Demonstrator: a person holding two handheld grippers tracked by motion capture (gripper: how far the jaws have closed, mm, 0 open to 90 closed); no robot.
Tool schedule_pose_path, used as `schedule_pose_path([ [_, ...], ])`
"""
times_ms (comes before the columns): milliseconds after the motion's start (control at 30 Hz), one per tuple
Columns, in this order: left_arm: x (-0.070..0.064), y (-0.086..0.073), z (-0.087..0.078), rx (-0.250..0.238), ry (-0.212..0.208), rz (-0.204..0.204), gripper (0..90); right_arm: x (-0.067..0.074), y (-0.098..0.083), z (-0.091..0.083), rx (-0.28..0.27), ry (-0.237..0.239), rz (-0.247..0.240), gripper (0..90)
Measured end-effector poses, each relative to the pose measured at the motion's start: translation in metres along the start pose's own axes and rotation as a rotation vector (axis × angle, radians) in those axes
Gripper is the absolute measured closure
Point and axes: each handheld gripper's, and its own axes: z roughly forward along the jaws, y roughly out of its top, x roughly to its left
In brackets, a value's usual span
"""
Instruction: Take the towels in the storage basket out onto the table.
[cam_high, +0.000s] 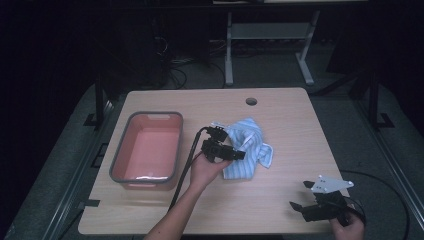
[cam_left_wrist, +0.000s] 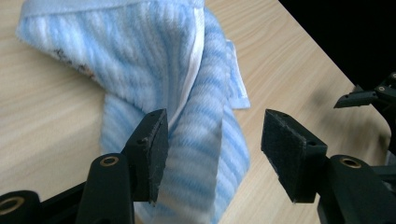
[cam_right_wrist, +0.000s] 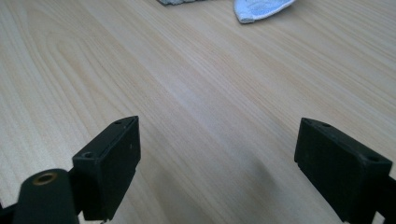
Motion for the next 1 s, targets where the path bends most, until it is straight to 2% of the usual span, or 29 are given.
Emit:
schedule_pose_path([
  [333,-0.002,-0.011,-0.011,-0.022,-0.024,0.012,40.3,0.001,0.001,0.001,0.004,-0.004,0.001,13.8],
  [533,-0.003,-0.020,-0.017,-0.017,-0.022,0.030,40.0,0.000,0.000,0.000,0.004,-0.007,0.000,13.8],
  [767,0.002,-0.032,-0.022,-0.026,-0.036,0.018,39.5,0.001,0.000,0.002,0.015,-0.004,-0.003,13.9],
  [933,0.002,-0.041,-0.025,-0.031,-0.035,0.026,39.2,0.002,0.001,0.003,0.015,-0.004,-0.009,13.9],
  [1000,0.002,-0.045,-0.026,-0.029,-0.050,0.021,39.2,0.002,0.001,0.004,0.016,-0.004,-0.008,13.8],
])
